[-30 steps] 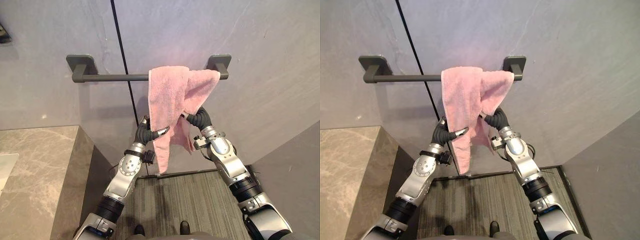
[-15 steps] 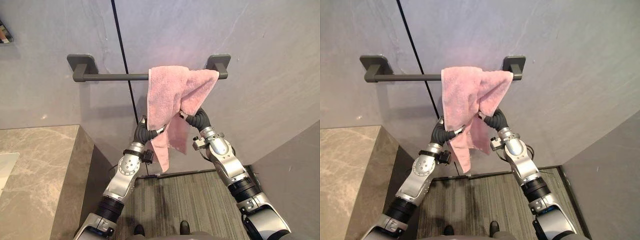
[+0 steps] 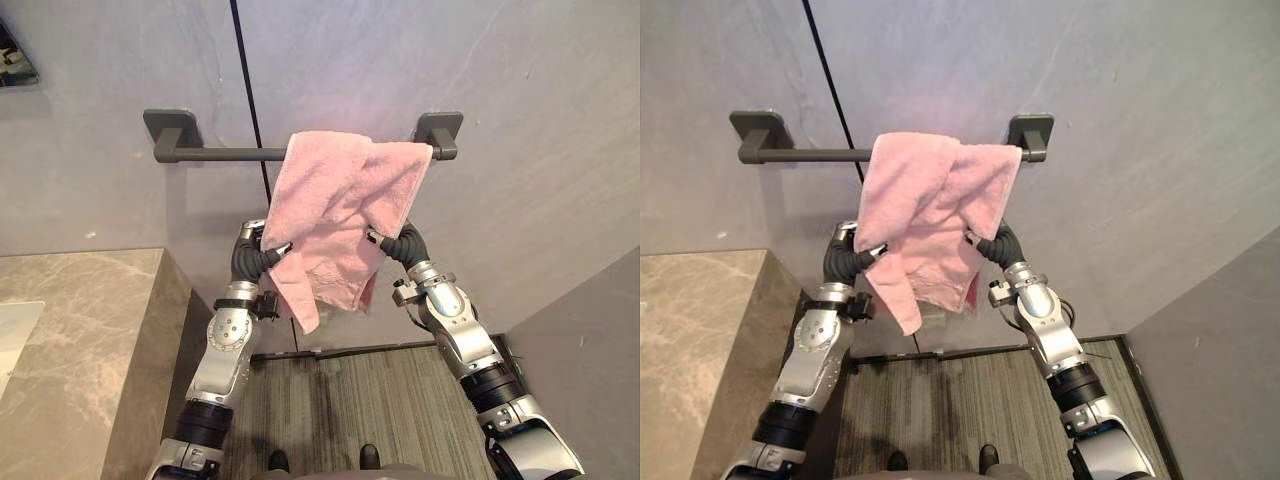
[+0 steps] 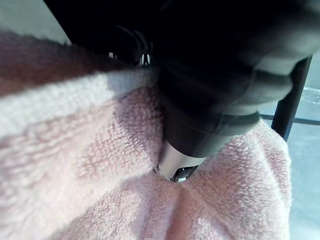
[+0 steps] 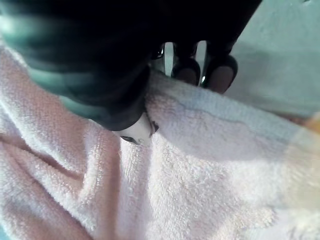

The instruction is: Organize washtable

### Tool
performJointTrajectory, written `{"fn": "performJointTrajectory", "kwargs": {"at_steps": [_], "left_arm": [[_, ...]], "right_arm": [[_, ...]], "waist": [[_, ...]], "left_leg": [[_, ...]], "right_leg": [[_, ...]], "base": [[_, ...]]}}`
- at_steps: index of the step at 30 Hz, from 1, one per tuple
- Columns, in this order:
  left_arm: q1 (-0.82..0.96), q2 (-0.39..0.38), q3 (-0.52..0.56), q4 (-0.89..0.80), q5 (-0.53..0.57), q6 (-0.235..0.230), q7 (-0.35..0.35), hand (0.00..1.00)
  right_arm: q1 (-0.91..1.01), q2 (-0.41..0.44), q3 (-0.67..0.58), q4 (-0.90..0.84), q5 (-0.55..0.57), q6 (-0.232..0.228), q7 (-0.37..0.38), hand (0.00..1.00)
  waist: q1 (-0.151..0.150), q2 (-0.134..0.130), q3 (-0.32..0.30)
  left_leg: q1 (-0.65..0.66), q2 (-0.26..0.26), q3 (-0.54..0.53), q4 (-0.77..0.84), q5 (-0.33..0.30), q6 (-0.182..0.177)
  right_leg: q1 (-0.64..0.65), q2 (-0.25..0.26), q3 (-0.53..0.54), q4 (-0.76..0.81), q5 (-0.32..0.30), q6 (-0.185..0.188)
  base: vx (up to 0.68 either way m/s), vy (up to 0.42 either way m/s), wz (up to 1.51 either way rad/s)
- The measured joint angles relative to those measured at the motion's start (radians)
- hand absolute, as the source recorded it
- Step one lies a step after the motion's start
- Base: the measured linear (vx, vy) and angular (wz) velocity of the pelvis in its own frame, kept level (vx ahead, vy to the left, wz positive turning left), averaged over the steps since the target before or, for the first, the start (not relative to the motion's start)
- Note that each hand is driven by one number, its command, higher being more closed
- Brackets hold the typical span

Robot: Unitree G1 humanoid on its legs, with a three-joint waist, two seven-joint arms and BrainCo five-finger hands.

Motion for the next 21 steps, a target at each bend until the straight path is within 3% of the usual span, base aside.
{"fn": "performJointTrajectory", "kwargs": {"at_steps": [21], "left_arm": [[0.07, -0.066, 0.079, -0.018, -0.067, -0.001, -0.045, 1.0]], "right_arm": [[0.025, 0.042, 0.0, -0.007, -0.014, -0.001, 0.036, 1.0]], "waist": [[0.019, -0.001, 0.0]], "left_leg": [[0.012, -0.001, -0.023, -0.018, 0.008, 0.0]], "right_leg": [[0.011, 0.0, -0.022, 0.009, -0.013, 0.004]], "base": [[0.0, -0.003, 0.02]]}}
